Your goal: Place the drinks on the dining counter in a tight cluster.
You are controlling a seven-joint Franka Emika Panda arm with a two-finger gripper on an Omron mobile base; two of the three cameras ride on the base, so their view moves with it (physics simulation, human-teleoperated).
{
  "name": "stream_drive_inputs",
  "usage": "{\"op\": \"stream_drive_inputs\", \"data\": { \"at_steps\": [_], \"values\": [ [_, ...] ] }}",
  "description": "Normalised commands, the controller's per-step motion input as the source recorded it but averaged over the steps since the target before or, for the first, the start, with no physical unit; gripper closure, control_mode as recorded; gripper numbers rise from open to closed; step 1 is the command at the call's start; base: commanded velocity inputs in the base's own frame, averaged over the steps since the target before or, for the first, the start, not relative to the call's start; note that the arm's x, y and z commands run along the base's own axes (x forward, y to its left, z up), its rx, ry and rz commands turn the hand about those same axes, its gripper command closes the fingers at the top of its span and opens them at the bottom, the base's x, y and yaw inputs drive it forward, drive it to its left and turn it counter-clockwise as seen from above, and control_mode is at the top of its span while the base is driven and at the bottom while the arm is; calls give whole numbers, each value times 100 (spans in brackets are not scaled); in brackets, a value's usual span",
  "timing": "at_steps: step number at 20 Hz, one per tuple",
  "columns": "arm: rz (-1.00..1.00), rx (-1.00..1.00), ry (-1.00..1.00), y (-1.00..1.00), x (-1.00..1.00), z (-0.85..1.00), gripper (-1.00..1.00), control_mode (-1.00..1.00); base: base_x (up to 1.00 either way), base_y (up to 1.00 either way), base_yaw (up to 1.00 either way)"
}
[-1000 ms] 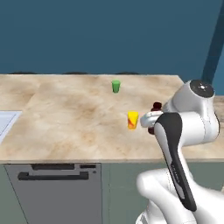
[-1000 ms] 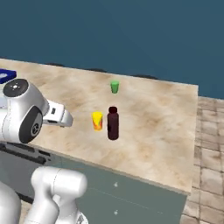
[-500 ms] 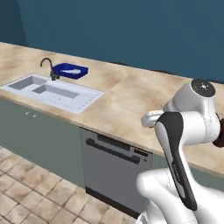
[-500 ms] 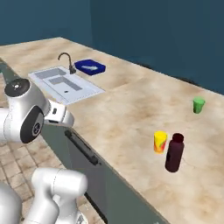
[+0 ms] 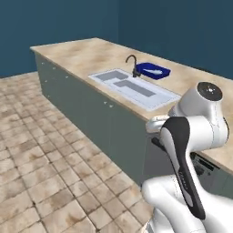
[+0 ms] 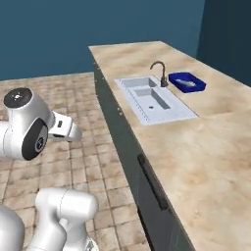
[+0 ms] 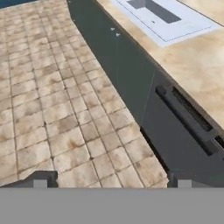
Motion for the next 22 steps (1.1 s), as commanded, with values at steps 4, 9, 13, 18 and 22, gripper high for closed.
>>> {"op": "stream_drive_inputs", "data": {
  "at_steps": [4,9,13,18,22],
  "values": [
    [0,0,0,0,0,0,-100,100,4,57,67],
    [0,0,0,0,0,0,-100,100,18,51,77],
    [0,0,0,0,0,0,-100,100,23,30,86],
    [0,0,0,0,0,0,-100,100,18,26,85],
    [0,0,0,0,0,0,-100,100,42,21,68]
  ]
}}
